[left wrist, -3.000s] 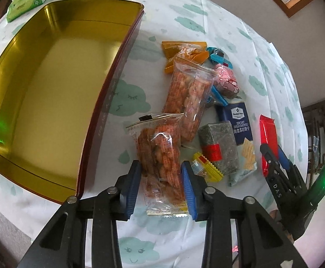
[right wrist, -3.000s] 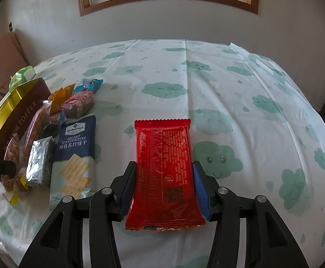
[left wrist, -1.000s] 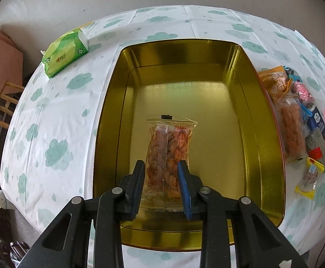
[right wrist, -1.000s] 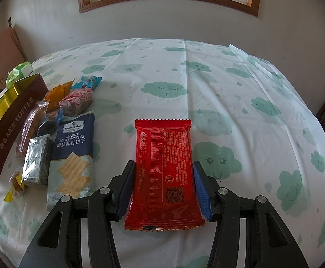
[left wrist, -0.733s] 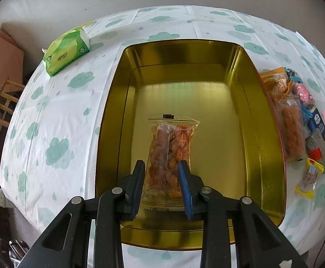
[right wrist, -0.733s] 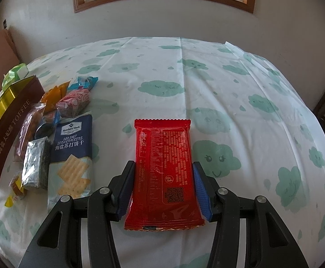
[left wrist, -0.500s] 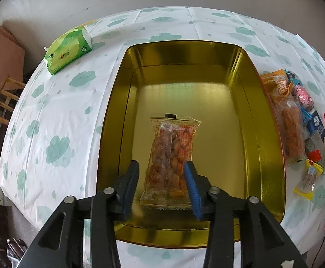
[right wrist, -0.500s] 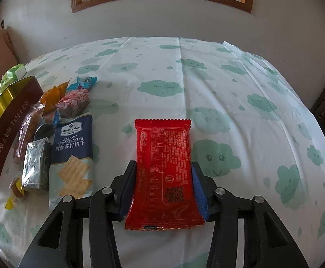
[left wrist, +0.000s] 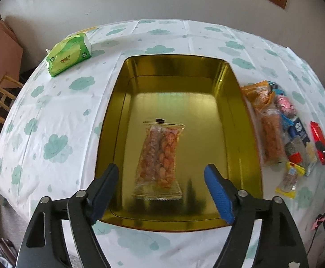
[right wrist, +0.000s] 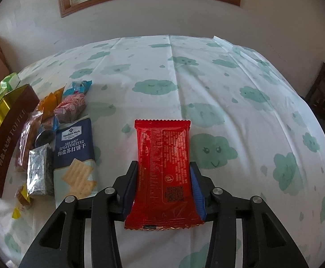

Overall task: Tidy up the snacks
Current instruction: 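Carry the red wafer bar into the gold tin and open the right tool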

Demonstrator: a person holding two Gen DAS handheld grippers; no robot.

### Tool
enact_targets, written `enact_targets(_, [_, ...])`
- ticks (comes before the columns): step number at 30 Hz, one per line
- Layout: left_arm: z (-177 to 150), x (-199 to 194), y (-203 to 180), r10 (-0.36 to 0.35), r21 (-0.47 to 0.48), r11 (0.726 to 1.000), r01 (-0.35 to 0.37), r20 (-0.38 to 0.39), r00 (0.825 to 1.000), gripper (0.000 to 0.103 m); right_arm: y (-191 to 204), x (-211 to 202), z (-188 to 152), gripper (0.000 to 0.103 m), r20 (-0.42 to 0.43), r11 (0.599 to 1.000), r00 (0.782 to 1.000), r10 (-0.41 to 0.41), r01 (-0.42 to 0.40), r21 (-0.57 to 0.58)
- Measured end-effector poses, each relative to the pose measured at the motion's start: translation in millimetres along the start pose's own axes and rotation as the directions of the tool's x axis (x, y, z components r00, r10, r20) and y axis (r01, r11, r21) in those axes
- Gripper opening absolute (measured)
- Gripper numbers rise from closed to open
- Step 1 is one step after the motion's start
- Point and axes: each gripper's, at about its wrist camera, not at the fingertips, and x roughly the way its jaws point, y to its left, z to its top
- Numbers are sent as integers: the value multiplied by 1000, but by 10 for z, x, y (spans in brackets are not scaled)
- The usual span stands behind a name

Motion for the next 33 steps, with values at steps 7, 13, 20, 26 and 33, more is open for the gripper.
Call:
enact_targets(7, [-53,-79,-18,-29,-5,1000,30,27,999,87,150,-180,35,45,20,1000,1000,1,-1,11])
enact_targets(13, [-96,-145,98,-38,-40,998,40,47,998,89,447,-386,144,44,49,998,997,67,-67,-7])
enact_targets(20, [-124,-263,347,-28,-105,994,37,87,996,91,1070,-527,236,45,50,977,978,203,-199,-76])
enact_targets(26, [-200,-326,676,20,-182,983,-2,99,995,92,1700,-618,266,45,31,945,955,297,-289,-156])
enact_targets(33, [-307,-291,997,74,-245,968,-55,69,995,92,2393,-672,288,44,6,904,930,367,-354,-239])
